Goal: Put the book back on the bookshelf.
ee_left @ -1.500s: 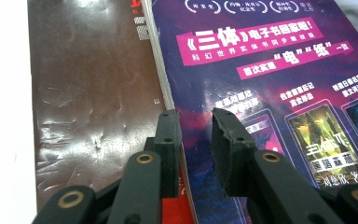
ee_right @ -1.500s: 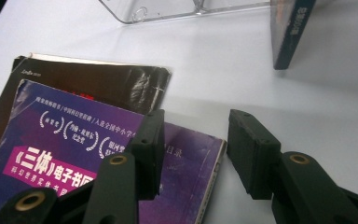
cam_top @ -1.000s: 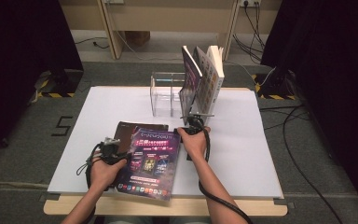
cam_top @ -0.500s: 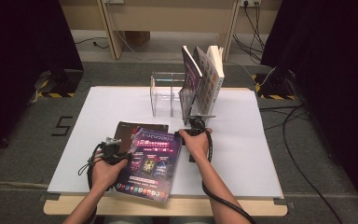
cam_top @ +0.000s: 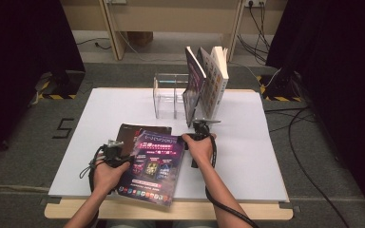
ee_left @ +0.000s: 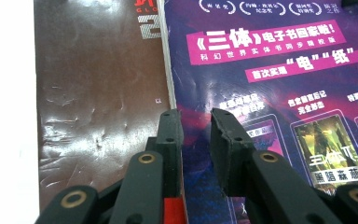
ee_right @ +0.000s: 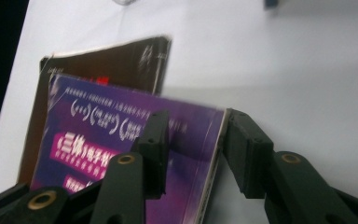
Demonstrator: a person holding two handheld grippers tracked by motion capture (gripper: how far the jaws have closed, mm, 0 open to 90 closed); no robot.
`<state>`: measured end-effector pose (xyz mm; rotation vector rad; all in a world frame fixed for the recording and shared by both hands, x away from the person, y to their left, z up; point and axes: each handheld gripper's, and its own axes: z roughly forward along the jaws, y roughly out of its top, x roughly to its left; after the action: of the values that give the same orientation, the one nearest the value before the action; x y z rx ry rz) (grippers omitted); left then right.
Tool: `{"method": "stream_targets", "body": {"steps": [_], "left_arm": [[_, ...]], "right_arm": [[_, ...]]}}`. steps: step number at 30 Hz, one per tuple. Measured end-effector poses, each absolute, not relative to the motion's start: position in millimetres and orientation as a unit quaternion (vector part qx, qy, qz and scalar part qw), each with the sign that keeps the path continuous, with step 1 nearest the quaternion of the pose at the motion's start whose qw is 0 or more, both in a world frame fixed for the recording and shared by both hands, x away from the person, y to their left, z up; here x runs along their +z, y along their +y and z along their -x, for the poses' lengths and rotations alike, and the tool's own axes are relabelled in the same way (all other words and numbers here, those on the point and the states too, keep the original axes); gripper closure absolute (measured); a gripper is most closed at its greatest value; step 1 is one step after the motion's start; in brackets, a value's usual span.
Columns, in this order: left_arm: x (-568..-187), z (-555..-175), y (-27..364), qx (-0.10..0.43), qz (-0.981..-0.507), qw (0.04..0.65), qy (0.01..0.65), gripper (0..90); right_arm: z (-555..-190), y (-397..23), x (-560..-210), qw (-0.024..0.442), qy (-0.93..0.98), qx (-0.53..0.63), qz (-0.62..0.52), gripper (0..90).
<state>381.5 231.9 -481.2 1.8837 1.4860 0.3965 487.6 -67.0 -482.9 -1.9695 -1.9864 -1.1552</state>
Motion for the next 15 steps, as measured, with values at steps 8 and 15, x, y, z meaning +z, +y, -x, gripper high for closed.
{"method": "stream_targets", "body": {"steps": [8, 15], "left_arm": [[-481, -381, 232, 0.158, -0.733, 0.341, 0.568, 73.3], [-480, -381, 232, 0.163, -0.734, 0.337, 0.566, 73.6]], "right_arm": [[-482, -66, -481, 0.075, -0.654, -0.377, 0.651, 65.4], [-478, -63, -466, 0.069, -0.667, -0.403, 0.623, 73.8]]}}
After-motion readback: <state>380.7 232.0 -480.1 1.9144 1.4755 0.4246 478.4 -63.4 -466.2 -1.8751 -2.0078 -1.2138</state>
